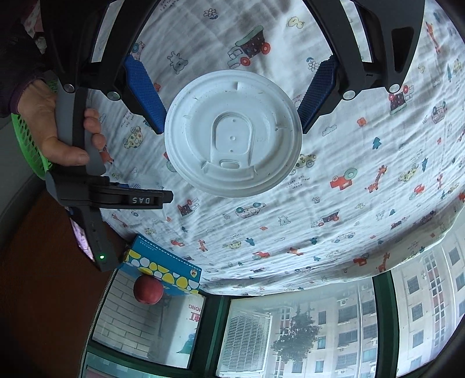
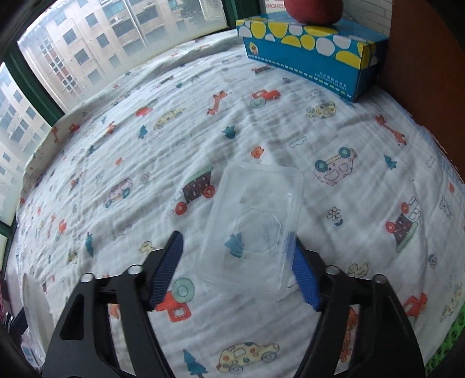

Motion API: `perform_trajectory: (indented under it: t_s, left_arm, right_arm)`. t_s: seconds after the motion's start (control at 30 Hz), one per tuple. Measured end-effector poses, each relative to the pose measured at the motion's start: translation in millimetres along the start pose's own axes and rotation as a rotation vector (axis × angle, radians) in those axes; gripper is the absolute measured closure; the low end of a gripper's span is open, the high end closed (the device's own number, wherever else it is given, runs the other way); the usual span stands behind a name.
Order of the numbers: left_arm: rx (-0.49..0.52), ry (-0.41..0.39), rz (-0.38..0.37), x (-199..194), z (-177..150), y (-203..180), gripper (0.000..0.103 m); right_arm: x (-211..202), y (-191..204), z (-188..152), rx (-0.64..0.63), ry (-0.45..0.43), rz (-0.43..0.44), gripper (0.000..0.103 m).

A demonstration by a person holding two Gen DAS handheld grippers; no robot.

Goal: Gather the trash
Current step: 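Grasp the white plastic lid with the left tool while the right tool grasps another clear rectangular container, then carry the lid and container to the green wastebasket and open both tools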

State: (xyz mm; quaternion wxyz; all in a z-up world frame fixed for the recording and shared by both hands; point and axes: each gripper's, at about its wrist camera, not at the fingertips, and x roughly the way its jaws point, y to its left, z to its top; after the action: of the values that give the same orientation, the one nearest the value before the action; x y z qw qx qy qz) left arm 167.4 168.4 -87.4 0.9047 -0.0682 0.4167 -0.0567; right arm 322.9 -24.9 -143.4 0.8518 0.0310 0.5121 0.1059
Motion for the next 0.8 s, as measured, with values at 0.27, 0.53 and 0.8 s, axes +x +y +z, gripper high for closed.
perform_trajectory:
  t_s: [0.27, 0.53, 0.8]
  left_arm:
    - [-0.002, 0.003, -0.002, -0.8, -1.3, -2.1, 0.016]
    - [0.017, -0.018, -0.025, -13.7, -0.1, -23.0, 0.016]
    - [0.067, -0.047, -0.082, -31.1, -1.1, -70.4, 0.016]
  right_arm:
    - [-24.0, -2.5, -9.8, -0.041, -0.041, 0.008, 0.043]
    - [-83.1, -26.5, -43.2, -0.073, -0.095, -0.008, 0.043]
    - [-137.4, -64.5, -86.9, -0.033, -0.145, -0.029, 0.043]
